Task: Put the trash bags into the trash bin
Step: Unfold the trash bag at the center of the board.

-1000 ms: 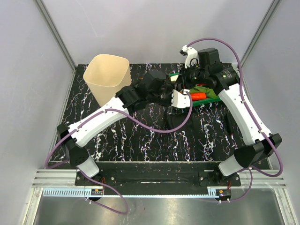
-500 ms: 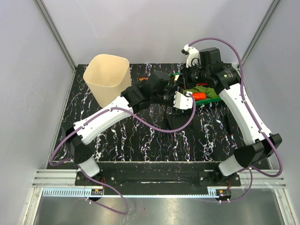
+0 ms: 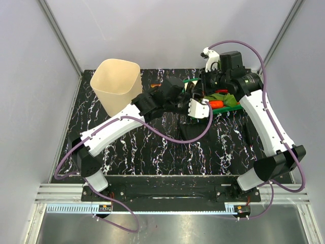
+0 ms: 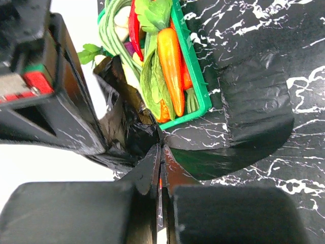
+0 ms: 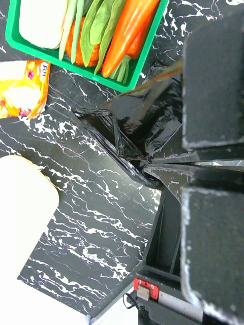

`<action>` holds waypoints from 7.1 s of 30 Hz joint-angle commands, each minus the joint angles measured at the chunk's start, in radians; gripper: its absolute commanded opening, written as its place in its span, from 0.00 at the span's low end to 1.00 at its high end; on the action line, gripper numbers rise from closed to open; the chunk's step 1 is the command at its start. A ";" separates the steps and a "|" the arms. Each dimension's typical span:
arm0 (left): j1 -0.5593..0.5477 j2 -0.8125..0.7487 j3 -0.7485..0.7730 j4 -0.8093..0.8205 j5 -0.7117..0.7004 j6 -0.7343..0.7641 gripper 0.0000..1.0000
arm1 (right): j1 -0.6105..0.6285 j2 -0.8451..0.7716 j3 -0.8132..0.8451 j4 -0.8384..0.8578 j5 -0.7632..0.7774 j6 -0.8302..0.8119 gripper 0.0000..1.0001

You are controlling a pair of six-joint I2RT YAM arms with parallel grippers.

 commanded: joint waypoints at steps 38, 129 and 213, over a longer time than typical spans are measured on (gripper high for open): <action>0.236 -0.376 -0.126 -0.477 0.088 0.185 0.00 | -0.078 -0.177 -0.080 0.026 0.519 -0.311 0.00; 0.127 -0.082 0.024 0.211 0.101 -0.858 0.00 | -0.078 -0.227 -0.106 -0.061 0.027 -0.199 0.51; 0.222 0.076 0.035 0.292 0.305 -1.025 0.00 | -0.080 -0.292 -0.094 -0.029 0.117 -0.087 0.00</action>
